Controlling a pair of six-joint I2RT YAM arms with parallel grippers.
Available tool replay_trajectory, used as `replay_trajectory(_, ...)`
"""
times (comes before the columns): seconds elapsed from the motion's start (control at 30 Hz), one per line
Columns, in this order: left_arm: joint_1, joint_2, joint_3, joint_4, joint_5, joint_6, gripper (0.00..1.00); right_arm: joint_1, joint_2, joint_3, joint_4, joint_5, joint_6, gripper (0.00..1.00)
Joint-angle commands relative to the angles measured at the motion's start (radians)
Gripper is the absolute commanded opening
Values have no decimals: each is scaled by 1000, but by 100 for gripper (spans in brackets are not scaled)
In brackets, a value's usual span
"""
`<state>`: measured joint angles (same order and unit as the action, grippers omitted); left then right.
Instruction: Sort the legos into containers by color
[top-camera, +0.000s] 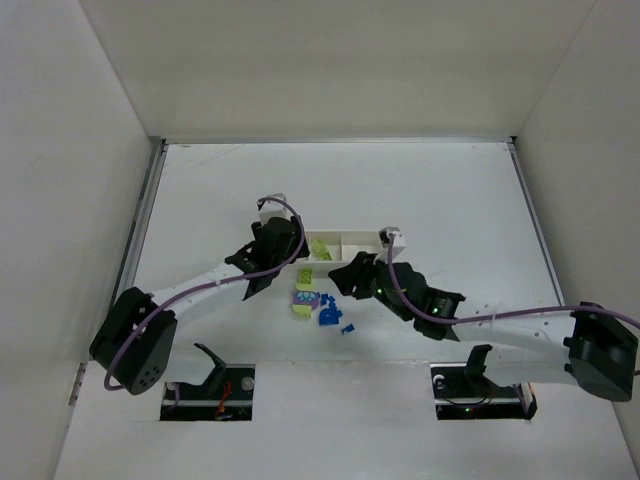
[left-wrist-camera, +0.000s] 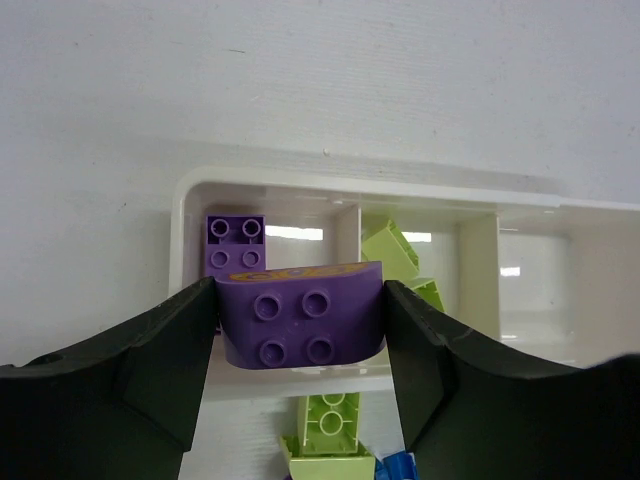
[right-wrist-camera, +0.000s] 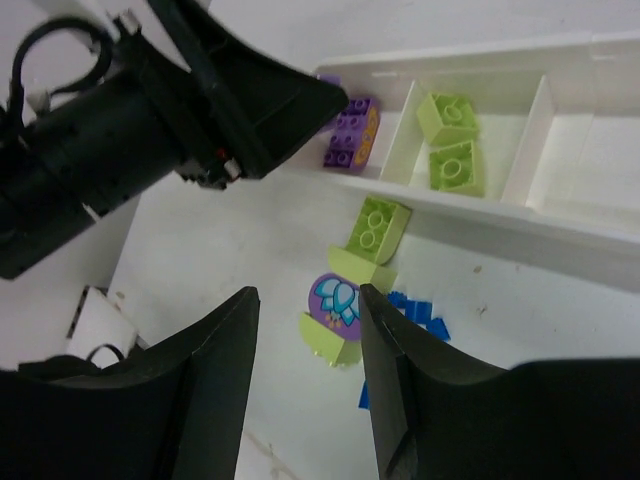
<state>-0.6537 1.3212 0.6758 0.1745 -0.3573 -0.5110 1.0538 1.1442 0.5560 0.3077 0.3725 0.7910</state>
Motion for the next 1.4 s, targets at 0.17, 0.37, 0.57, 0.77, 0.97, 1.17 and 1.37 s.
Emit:
replay_trajectory(0.17, -8, -7, 41, 3, -58, 49, 71, 73, 81, 48, -13, 39, -67, 58)
replay_trajectory(0.37, -10, -109, 19, -16, -43, 37, 74, 99, 163, 91, -9, 13, -110, 67)
replay_trajectory(0.57, -45, -307, -68, -49, -25, -27, 69, 113, 301, 183, -28, -20, -190, 80)
replay_trajectory(0.77, -51, -517, -180, -144, -20, -119, 66, 119, 458, 323, -128, 15, -230, 88)
replay_trajectory(0.97, -40, -672, -265, -271, -17, -182, 65, 123, 548, 401, -225, 63, -217, 88)
replay_trajectory(1.17, -40, -746, -317, -339, -16, -231, 65, 127, 571, 398, -246, 83, -182, 87)
replay_trajectory(1.37, -51, -764, -340, -363, -12, -268, 65, 151, 634, 435, -248, 42, -188, 88)
